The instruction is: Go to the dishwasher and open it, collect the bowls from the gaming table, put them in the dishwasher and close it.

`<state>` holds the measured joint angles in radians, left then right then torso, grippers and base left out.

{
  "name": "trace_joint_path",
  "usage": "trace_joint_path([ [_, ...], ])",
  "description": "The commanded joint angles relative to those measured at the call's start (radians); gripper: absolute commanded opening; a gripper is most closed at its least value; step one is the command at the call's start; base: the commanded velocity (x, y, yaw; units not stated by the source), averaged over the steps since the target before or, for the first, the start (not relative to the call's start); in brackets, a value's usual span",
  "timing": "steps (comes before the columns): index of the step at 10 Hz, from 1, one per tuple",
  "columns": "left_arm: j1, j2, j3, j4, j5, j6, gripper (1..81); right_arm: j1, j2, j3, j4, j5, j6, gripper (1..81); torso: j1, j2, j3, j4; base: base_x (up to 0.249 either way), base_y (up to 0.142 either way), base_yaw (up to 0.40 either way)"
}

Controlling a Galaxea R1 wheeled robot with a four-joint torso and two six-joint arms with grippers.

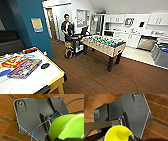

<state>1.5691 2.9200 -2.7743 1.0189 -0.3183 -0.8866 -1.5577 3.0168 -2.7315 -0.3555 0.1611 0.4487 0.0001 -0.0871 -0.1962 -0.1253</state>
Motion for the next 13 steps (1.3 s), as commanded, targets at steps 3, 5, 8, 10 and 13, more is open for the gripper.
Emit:
trace_joint_path([
  [3,-0.028,-0.010,-0.004,-0.003,0.028,0.003,1.0,0.026,-0.005,0.001,-0.016,-0.038,-0.004,1.0,0.000,0.000,0.000,0.000,0.000,0.000,-0.400],
  [5,-0.028,-0.010,-0.004,-0.003,0.028,0.003,1.0,0.027,-0.005,0.001,-0.016,-0.038,-0.004,1.0,0.000,0.000,0.000,0.000,0.000,0.000,-0.400],
  [8,-0.028,-0.008,-0.002,-0.002,0.028,0.001,1.0,0.027,-0.005,0.001,-0.016,-0.040,-0.004,1.0,0.000,0.000,0.000,0.000,0.000,0.000,-0.400],
  [10,-0.028,-0.011,-0.002,-0.003,0.027,0.001,1.0,0.029,-0.003,0.001,-0.016,-0.040,-0.004,1.0,0.000,0.000,0.000,0.000,0.000,0.000,-0.400],
  [13,-0.028,-0.011,-0.004,-0.003,0.027,0.001,1.0,0.030,-0.003,0.000,-0.016,-0.040,-0.004,1.0,0.000,0.000,0.000,0.000,0.000,0.000,-0.400],
])
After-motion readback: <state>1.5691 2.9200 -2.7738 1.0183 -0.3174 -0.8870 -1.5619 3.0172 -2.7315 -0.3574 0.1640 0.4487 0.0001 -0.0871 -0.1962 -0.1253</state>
